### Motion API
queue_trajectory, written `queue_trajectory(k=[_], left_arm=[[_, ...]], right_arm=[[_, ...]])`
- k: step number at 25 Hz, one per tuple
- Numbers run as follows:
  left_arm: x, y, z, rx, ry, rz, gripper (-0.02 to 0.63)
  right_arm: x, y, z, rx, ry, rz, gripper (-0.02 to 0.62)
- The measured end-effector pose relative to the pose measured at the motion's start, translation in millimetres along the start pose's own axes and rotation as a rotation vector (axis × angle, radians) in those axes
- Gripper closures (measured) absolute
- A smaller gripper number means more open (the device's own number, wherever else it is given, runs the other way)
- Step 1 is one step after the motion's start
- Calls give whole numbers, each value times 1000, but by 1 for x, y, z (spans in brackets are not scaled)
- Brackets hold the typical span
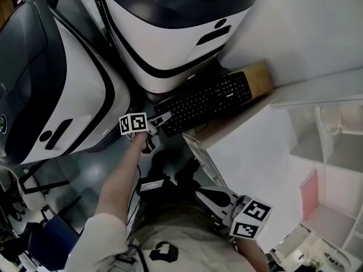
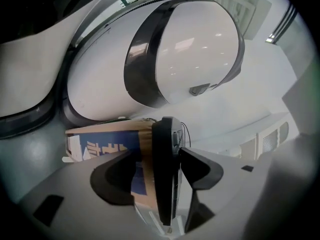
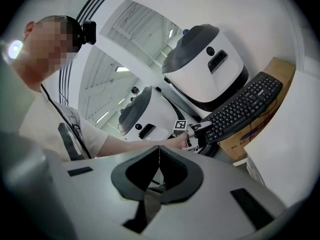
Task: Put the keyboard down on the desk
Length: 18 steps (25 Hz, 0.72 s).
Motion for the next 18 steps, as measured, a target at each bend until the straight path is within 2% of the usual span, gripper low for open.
queue_trajectory(k=[5, 7, 13, 18], left_arm=[[-4, -4, 0, 20, 8, -24, 356], [-7, -11, 0, 36, 4, -31, 446], [-13, -14, -5, 32, 1, -71, 460], [-9, -8, -7, -1, -15, -175, 473]], right_arm=[[-3, -1, -4, 0, -3, 1, 572], [-5, 1, -4, -15, 8, -2, 572], [-8, 4, -3, -52, 36, -25, 572], [-10, 4, -2, -49, 59, -36, 572]])
Point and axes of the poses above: the fingertips, and each gripper's own axes: x forward along the fingers, y to its left, z out of its top, the point moved 9 cm from there along -x, backward along the fingers, and after that the axes turned 13 degrees about y, right-handed, at the moved point
